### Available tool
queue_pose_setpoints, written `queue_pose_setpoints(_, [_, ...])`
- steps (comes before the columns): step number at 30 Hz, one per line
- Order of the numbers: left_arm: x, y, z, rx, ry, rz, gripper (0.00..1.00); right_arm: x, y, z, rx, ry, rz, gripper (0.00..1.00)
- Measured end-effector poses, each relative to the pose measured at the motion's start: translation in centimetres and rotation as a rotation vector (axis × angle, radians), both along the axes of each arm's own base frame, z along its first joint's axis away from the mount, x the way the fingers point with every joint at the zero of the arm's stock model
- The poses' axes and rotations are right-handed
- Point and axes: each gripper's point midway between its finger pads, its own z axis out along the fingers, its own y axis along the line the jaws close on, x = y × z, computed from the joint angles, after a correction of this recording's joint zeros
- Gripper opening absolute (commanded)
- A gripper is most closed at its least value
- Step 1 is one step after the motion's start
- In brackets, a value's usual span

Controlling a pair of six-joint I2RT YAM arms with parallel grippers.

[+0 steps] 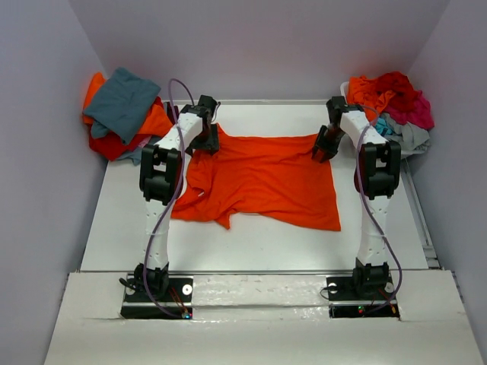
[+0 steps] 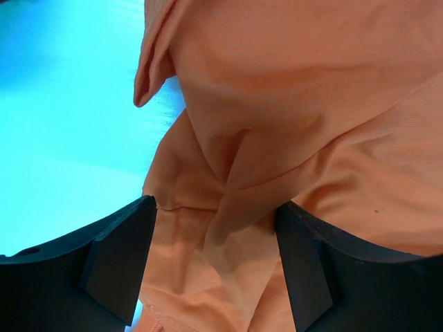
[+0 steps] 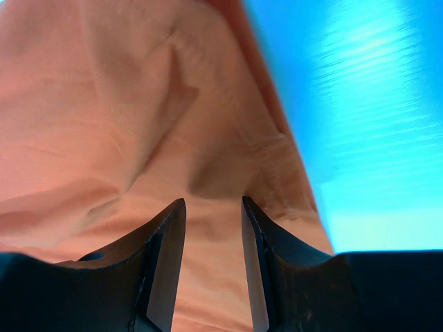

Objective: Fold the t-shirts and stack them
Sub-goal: Flatten out the tshirt

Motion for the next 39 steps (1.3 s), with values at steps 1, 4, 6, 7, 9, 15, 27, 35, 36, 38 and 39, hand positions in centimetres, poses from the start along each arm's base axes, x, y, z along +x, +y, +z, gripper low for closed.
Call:
queue_pose_setpoints(1, [0.0,0.2,0.0,0.000,0.000,0.004,0.80,0.1,-0.4,0.0,-0.002,-0.001,-0.007,0.44])
queue_pose_setpoints(4, [0.0,0.3,-0.1,0.001,0.003,0.004,0.80,0.1,-0.7,0.0,-0.003,0.001,-0.013,0.44])
queue_pose_setpoints(6, [-0.1,0.4,-0.2,0.002,0.006,0.005,0.80,0.1,-1.0,0.0,-0.003,0.002,-0.014,0.44])
queue_pose_setpoints(7, [-0.1,0.5,-0.2,0.002,0.007,0.006,0.80,0.1,-1.0,0.0,-0.004,0.002,-0.014,0.44])
queue_pose_setpoints(9, [-0.1,0.6,-0.3,0.002,0.011,0.009,0.80,0.1,-1.1,0.0,-0.004,0.002,-0.013,0.44])
queue_pose_setpoints(15, [0.0,1.2,-0.4,-0.001,0.012,0.020,0.80,0.1,-1.1,0.0,-0.005,0.003,-0.012,0.44])
queue_pose_setpoints(27, [0.0,1.9,-0.5,-0.010,0.020,0.036,0.80,0.1,-1.7,-0.1,-0.008,0.001,-0.001,0.44])
queue_pose_setpoints(35, [0.0,2.3,-0.6,-0.014,0.021,0.044,0.80,0.0,-1.9,0.0,0.004,0.001,0.003,0.44])
queue_pose_setpoints(36, [0.1,2.3,-0.5,-0.013,0.020,0.045,0.80,0.1,-1.8,0.0,0.011,0.000,0.004,0.44])
queue_pose_setpoints(38, [0.1,2.3,-0.5,-0.013,0.017,0.045,0.80,0.1,-1.7,0.2,0.023,-0.003,0.005,0.44])
queue_pose_setpoints(39, [0.2,2.3,-0.3,-0.013,0.014,0.045,0.80,0.1,-1.7,0.4,0.027,-0.007,0.005,0.44])
